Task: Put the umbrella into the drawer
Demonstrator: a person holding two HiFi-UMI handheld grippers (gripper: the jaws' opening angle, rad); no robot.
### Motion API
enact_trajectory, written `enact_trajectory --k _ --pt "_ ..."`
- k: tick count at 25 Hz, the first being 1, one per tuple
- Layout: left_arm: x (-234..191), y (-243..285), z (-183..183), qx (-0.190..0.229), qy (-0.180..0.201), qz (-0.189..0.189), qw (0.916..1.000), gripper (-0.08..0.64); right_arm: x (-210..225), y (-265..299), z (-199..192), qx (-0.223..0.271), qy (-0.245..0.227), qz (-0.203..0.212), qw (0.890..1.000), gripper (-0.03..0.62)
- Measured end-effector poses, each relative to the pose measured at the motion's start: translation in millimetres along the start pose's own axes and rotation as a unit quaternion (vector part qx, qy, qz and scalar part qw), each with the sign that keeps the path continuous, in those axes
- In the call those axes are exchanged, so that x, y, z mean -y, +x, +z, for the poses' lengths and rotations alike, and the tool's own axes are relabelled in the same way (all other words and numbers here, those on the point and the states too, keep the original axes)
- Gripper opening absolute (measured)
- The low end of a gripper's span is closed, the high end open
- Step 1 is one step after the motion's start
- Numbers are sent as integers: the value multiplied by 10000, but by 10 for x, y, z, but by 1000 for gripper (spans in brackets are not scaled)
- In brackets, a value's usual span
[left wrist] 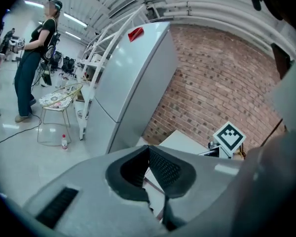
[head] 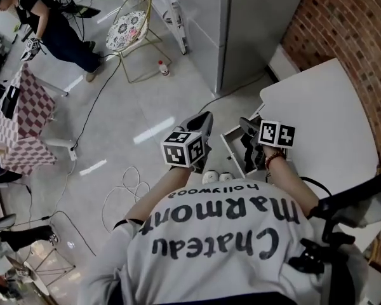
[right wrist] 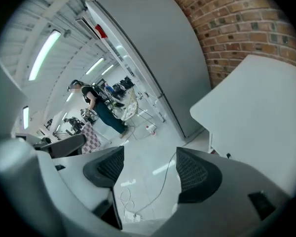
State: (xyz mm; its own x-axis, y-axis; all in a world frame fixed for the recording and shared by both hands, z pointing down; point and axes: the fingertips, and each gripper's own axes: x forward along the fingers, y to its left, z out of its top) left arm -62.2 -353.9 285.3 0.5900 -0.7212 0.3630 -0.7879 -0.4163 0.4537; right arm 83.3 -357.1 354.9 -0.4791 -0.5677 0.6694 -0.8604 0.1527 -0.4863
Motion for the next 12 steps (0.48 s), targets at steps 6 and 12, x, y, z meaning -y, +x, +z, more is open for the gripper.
enact_trajectory --k 6,12 --pt "237 -18 435 462 167 -291 9984 15 -491 -483 799 1241 -249 627 9900 328" --pt "383 34 802 876 194 -467 9949 15 -798 -1019 1462 2376 -472 1148 9634 328"
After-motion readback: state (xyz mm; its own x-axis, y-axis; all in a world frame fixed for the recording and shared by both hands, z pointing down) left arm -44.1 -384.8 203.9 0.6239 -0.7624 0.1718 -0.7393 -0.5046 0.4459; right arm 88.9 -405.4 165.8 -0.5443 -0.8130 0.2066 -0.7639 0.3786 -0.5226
